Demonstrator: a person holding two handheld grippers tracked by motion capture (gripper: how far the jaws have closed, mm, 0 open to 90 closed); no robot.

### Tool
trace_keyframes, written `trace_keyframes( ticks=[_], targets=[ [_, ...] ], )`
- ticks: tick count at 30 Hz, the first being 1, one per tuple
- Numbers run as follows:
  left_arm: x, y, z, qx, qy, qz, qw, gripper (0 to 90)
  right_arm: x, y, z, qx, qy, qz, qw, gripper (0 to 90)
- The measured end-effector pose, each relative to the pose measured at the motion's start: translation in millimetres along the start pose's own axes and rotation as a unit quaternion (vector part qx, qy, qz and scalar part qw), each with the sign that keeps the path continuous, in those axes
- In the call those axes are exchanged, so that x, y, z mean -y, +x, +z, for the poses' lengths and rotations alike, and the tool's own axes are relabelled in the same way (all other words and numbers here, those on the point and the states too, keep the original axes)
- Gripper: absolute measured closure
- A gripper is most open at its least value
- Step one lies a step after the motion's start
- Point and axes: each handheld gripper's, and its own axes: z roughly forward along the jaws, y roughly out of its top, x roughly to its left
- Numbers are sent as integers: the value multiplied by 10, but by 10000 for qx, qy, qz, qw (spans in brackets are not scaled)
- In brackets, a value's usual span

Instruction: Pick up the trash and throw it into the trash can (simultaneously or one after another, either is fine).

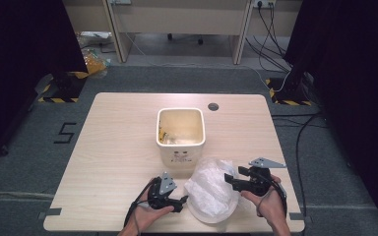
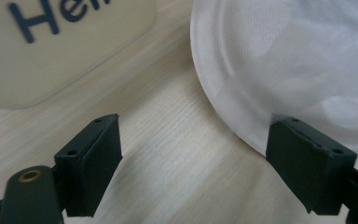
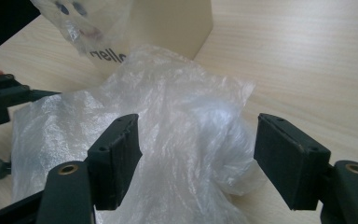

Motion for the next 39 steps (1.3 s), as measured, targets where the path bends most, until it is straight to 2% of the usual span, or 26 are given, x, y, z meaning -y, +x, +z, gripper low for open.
trace_keyframes(
  ticks=[2, 5, 6, 9, 12, 19, 20, 23, 24, 25, 27, 28, 31, 34, 35, 37, 39],
  targets=[
    [23, 50, -100, -43, -71, -42, 10000, 173, -21, 50, -40, -31, -72, -125, 9999, 291],
    [65, 122, -192, -105, -70, -120, 9998, 173, -31, 138, -38, -97, -19, -296, 9995, 286],
    [123, 208, -263, -177, -33, -205, 9996, 173, -29, 156, -19, -42, 31, -372, 9993, 285],
    [219, 322, -328, -198, 33, -383, 9991, 173, -12, 182, 53, 118, 191, -467, 9987, 283],
    [247, 356, -343, -229, 32, -431, 9988, 176, 0, 208, 109, 85, 251, -494, 9984, 284],
    [189, 270, -281, -128, 38, -275, 9995, 182, -52, 325, 125, 86, 210, -707, 9972, 298],
    [191, 246, -260, -113, 65, -239, 9996, 182, -69, 332, 157, 169, 250, -773, 9965, 314],
    [199, 234, -258, -95, 72, -233, 9997, 181, -70, 311, 208, 252, 363, -769, 9961, 348],
    [198, 235, -277, -66, 56, -248, 9997, 181, -57, 294, 239, 276, 456, -872, 9948, 460],
    [193, 235, -288, -57, 32, -258, 9996, 180, -54, 289, 244, 281, 456, -898, 9945, 469],
    [186, 236, -304, -41, 15, -257, 9997, 178, -57, 280, 242, 274, 437, -920, 9944, 504],
    [165, 235, -348, 3, -50, -282, 9996, 177, -76, 267, 215, 257, 353, -943, 9946, 552],
    [150, 250, -417, 61, -104, -331, 9994, 173, -107, 257, 168, 193, 226, -925, 9953, 595],
    [164, 285, -437, 32, -81, -350, 9993, 171, -125, 241, 136, 141, 129, -836, 9963, 622],
    [196, 335, -445, 0, -11, -394, 9992, 171, -142, 221, 108, 142, 86, -798, 9967, 663],
    [235, 382, -456, -46, 30, -463, 9989, 171, -150, 195, 89, 200, 76, -786, 9967, 663],
    [268, 423, -475, -83, 56, -512, 9986, 172, -150, 170, 79, 199, 73, -764, 9969, 708]
  ],
)
